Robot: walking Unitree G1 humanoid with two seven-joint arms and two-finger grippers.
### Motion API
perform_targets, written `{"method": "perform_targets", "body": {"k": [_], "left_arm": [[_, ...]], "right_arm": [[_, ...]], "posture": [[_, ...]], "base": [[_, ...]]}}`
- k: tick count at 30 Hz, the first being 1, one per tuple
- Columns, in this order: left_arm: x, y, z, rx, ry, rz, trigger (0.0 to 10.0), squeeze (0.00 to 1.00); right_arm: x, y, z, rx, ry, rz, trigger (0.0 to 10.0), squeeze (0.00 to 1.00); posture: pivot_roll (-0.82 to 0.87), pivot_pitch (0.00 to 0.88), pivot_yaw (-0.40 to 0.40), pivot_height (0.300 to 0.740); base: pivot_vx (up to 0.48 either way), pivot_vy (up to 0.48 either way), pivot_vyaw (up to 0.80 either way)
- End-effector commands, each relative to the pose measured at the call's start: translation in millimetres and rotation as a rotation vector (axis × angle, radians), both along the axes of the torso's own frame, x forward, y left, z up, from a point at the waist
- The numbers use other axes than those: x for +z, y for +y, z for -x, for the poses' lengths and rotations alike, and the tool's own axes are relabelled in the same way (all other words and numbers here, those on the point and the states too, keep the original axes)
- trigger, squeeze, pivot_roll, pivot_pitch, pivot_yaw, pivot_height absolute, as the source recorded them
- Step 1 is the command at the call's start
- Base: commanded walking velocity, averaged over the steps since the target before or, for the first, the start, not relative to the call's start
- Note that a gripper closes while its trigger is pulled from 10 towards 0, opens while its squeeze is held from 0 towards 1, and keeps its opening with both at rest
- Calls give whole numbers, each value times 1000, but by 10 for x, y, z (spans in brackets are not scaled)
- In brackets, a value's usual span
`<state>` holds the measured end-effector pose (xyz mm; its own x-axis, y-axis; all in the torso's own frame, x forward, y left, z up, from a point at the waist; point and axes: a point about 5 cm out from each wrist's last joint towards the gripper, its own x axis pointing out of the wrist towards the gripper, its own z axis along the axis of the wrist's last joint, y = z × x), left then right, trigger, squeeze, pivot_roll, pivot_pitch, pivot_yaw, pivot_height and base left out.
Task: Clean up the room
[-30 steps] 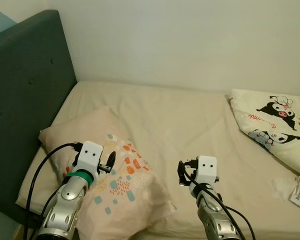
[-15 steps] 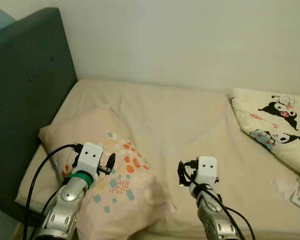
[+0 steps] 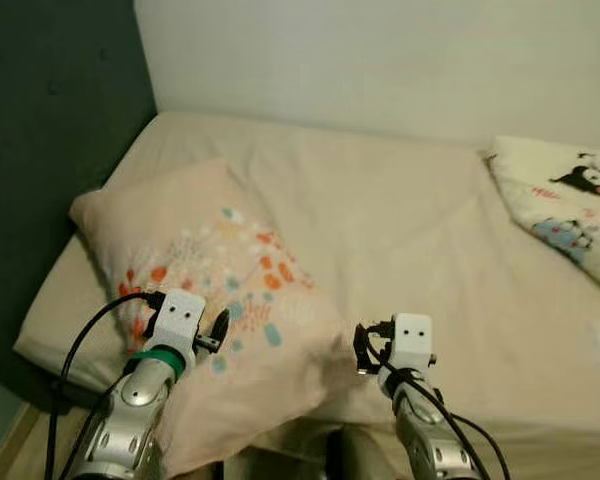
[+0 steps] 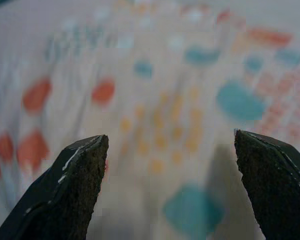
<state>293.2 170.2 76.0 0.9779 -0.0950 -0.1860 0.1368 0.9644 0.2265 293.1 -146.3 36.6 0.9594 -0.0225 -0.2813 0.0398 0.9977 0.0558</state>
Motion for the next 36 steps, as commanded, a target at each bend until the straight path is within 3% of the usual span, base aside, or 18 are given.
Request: {"method": "perform_targets", "body": {"k": [1,3,6,7,9,14,15,18,23,27,30,33,36], "left_arm": [[-27,17,16,23,4,-2,10000,0],[-18,50,15,52,-7,-6,10000,0],[15,250,31,212,-50,-27,10000,0],[15,250,31,212,-50,-27,10000,0],[58,518,106,390,-95,-45,10000,0],[-38,698,198,489,-54,-55,10000,0],[-38,698,198,489,-54,-55,10000,0],[-356,748,315,478,101,-65,10000,0],[-486,761,369,465,154,-85,10000,0],[-722,810,419,506,252,-54,10000,0],[-736,730,309,430,265,-14,10000,0],[-730,716,287,413,263,-15,10000,0],[-581,609,87,349,207,35,10000,0]], "right_arm": [[-16,-18,1,4,6,0,10000,0],[1,-24,-19,5,1,0,10000,0],[64,-50,-110,11,-14,14,10000,0],[64,-50,-110,11,-14,14,10000,0],[134,-83,-227,11,-26,27,10000,0],[182,-103,-339,7,-24,42,10000,0],[182,-103,-339,7,-24,42,10000,0],[223,-98,-454,17,-4,66,10000,0],[243,-75,-493,34,1,73,10000,0],[262,63,-548,115,11,84,10000,0],[268,211,-568,202,18,112,10000,0],[267,227,-571,212,20,116,10000,0],[236,261,-563,236,46,157,10000,0]], "posture": [[121,0,-5,570],[122,0,-9,570],[127,0,-17,570],[127,0,-17,570],[128,0,-21,570],[136,0,-28,570],[136,0,-28,570],[140,0,-26,570],[139,0,-25,570],[134,11,-36,570],[134,11,-36,570],[134,11,-36,570],[135,16,-37,570]], "base": [[0,0,0],[0,0,0],[0,0,0],[0,0,0],[0,0,0],[0,0,0],[0,0,0],[0,0,0],[0,0,0],[0,0,0],[0,0,0],[0,0,0],[0,0,0]]}}
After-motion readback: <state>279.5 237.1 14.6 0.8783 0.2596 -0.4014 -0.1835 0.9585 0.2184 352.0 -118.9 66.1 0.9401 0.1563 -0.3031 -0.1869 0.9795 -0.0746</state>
